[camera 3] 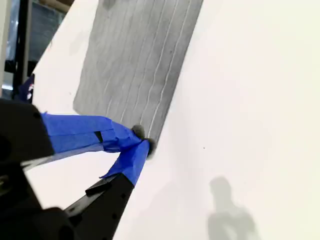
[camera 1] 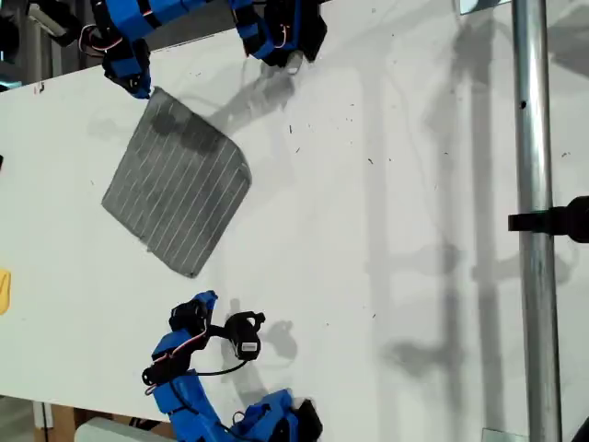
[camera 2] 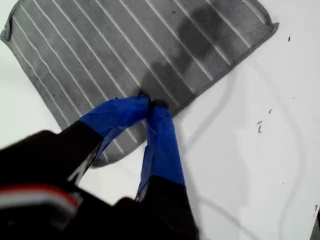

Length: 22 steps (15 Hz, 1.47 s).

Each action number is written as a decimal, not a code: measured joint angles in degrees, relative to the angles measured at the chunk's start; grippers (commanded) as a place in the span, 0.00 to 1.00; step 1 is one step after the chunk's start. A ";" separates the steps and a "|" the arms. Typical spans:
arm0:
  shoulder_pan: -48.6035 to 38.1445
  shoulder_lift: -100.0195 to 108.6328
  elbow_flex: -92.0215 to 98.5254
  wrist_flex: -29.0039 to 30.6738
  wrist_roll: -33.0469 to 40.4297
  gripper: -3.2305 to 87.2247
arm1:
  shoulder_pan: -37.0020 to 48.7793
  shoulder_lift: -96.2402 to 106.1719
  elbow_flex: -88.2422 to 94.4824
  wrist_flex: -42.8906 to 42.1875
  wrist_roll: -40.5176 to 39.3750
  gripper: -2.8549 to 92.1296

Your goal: Grasp corners of a towel and fold twice.

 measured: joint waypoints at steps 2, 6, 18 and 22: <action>-1.32 -3.52 -2.90 0.09 0.97 0.00 | 0.18 -2.81 -3.08 -0.18 -0.09 0.03; -4.83 -9.14 -8.26 2.02 2.99 0.00 | -4.75 -3.87 -5.10 0.79 -0.09 0.03; -10.81 -20.13 -26.46 12.04 9.58 0.00 | -28.92 -0.70 -5.19 11.43 2.81 0.03; -12.22 -20.74 -30.15 14.85 13.10 0.00 | -34.89 -0.70 -5.19 13.27 2.81 0.03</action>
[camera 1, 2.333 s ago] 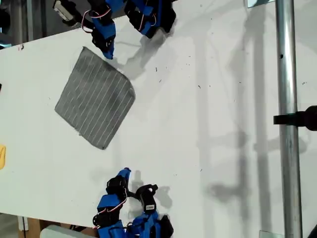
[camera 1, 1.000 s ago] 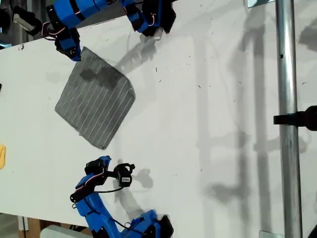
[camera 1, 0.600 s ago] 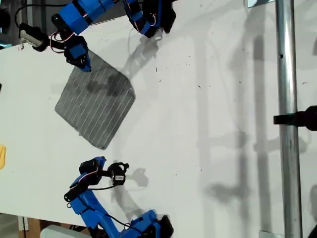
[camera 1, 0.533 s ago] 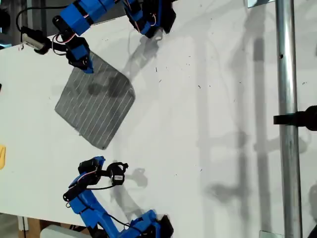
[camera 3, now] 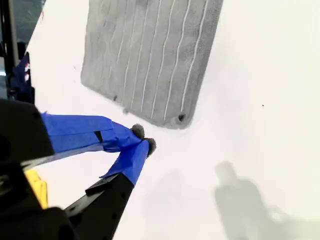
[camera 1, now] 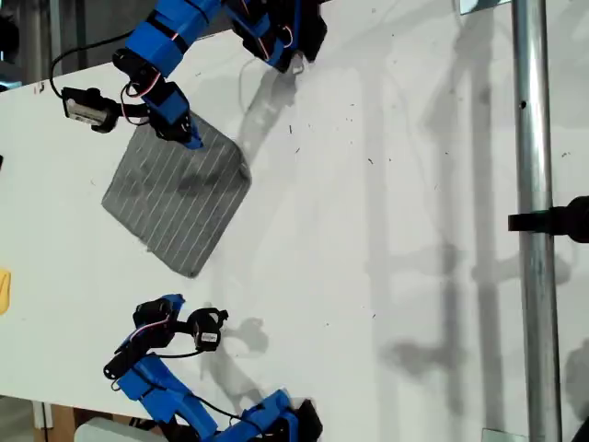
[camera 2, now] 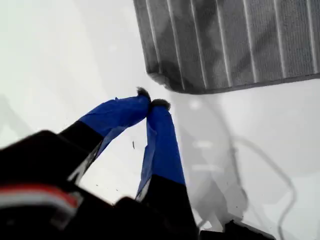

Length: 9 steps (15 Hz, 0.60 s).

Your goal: Grasp corners of a towel and fold twice.

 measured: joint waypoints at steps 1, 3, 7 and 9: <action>-0.26 -0.70 -0.79 0.53 0.88 0.00 | -0.97 0.00 0.00 0.09 0.00 0.03; -0.35 -2.02 -2.72 1.05 2.72 0.00 | -1.67 0.00 0.00 0.35 0.00 0.24; -0.70 -4.31 -4.13 3.08 4.39 0.01 | -1.93 0.00 0.00 3.43 -0.18 0.34; -1.05 -4.83 -5.62 4.22 5.01 0.01 | -1.93 0.00 0.00 3.78 -0.88 0.34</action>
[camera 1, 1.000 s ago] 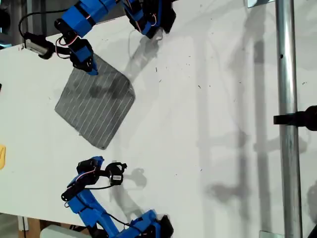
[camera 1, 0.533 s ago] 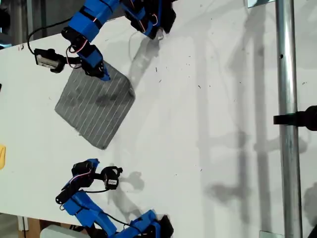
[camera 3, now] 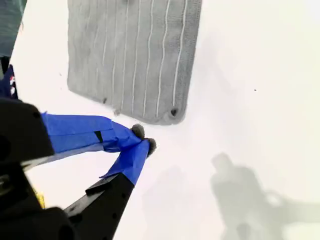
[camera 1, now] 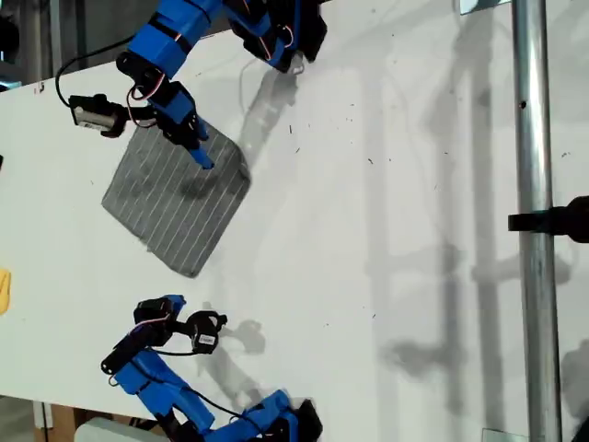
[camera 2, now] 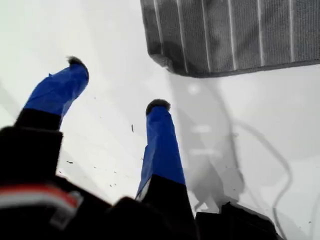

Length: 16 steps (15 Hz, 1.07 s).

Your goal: Grasp corners of a towel and fold twice.

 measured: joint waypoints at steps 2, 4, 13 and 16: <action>-0.53 -0.53 -0.62 0.26 0.88 0.02 | 0.00 -0.79 0.00 -0.35 -0.09 0.33; -0.97 -3.08 -2.29 1.23 1.67 0.02 | 0.18 -3.69 0.35 -2.81 -0.70 0.32; -2.20 -8.17 -5.89 1.23 2.55 0.02 | 0.97 -17.14 10.20 -17.05 -0.70 0.32; -2.20 -8.17 -5.89 1.05 2.55 0.03 | -0.62 -27.07 9.84 -19.34 -0.70 0.35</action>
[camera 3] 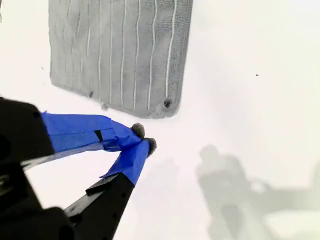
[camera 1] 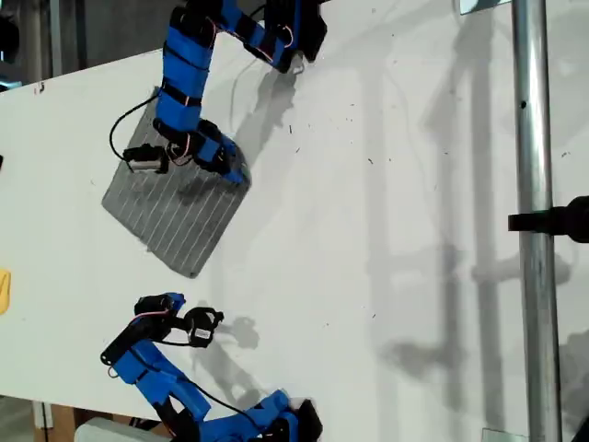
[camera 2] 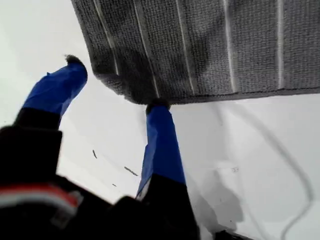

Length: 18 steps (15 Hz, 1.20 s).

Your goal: Grasp corners of a towel and fold twice.

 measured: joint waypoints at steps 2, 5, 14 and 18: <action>0.00 0.00 0.00 0.00 0.00 0.03 | -1.23 -7.47 -3.69 0.09 0.18 0.37; 0.00 0.00 0.00 0.00 0.00 0.03 | -2.29 -13.89 -9.40 1.32 0.79 0.15; 0.00 -1.14 0.00 -1.41 1.58 0.26 | -5.80 -15.03 -11.78 1.23 1.67 0.03; 1.05 -4.83 -1.76 -3.96 8.09 0.35 | -5.89 -15.03 -11.78 1.85 2.02 0.03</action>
